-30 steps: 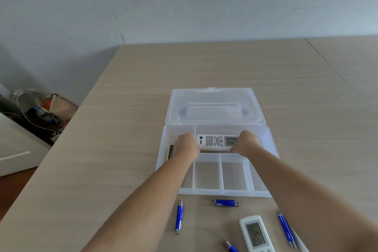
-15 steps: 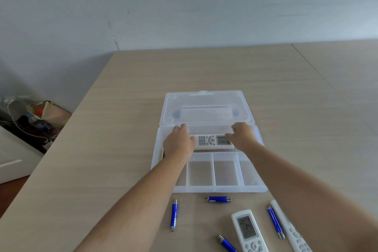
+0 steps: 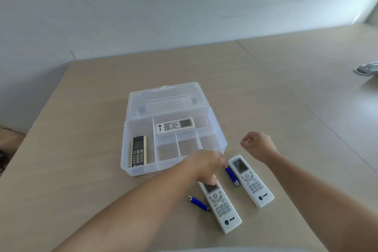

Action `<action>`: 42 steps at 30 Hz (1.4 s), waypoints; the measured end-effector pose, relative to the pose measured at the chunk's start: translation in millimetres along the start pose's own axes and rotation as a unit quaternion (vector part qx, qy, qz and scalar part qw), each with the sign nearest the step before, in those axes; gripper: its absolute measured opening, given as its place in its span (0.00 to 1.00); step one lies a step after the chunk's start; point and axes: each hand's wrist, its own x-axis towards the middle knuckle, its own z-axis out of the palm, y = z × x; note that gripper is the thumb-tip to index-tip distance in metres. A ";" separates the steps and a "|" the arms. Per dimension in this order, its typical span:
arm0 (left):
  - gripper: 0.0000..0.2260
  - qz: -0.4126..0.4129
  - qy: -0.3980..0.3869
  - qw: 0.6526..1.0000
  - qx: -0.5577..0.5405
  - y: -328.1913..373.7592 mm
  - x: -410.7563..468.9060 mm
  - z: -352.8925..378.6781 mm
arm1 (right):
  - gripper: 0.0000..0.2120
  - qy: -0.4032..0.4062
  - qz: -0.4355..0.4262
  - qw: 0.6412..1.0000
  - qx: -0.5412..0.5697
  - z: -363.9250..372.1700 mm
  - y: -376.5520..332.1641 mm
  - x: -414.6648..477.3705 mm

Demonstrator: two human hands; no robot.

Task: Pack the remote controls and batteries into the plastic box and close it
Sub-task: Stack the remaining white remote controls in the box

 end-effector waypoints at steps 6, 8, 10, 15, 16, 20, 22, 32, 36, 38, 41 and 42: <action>0.30 0.008 -0.093 0.986 0.141 0.1 15.1 37.9 | 0.35 -0.181 0.008 0.971 -0.154 20.3 47.9 -34.9; 0.28 0.000 -0.098 0.985 0.139 -0.6 18.6 41.2 | 0.34 -0.151 -0.020 0.975 -0.161 28.5 52.5 -42.3; 0.28 -0.006 -0.101 0.987 0.126 -1.5 21.8 44.3 | 0.33 -0.116 -0.037 0.981 -0.152 35.1 55.4 -46.9; 0.28 -0.050 -0.107 0.990 0.076 -3.0 22.7 46.8 | 0.34 -0.124 0.052 0.989 -0.056 35.5 59.4 -45.1; 0.26 -0.057 -0.105 0.991 0.062 -3.1 22.9 46.5 | 0.32 -0.134 0.068 0.988 -0.038 32.2 59.0 -44.1; 0.16 -0.097 -0.112 0.984 -0.094 -6.3 23.6 45.5 | 0.27 -0.149 0.081 0.985 0.013 18.6 64.5 -37.3; 0.13 -0.119 -0.085 0.955 -0.257 -9.9 21.1 40.8 | 0.24 -0.151 0.101 0.979 0.096 9.5 65.6 -30.5; 0.12 -0.114 0.019 0.613 -0.781 -43.6 -19.7 -11.5 | 0.18 -0.173 0.014 0.941 0.292 -34.3 -29.3 9.4; 0.16 -0.245 0.066 0.626 -0.738 -77.0 -44.0 -28.8 | 0.14 -0.169 -0.026 0.933 0.316 -32.8 -73.8 21.7; 0.21 -0.294 0.027 0.644 -0.705 -92.9 -56.0 -35.2 | 0.10 -0.165 -0.054 0.932 0.317 -29.3 -92.1 28.7; 0.25 -0.325 -0.025 0.709 -0.626 -115.3 -72.5 -41.6 | 0.06 -0.149 -0.066 0.934 0.318 -18.8 -114.4 42.4; 0.25 -0.333 -0.032 0.722 -0.605 -121.3 -76.2 -43.9 | 0.04 -0.144 -0.063 0.932 0.326 -14.4 -120.9 47.1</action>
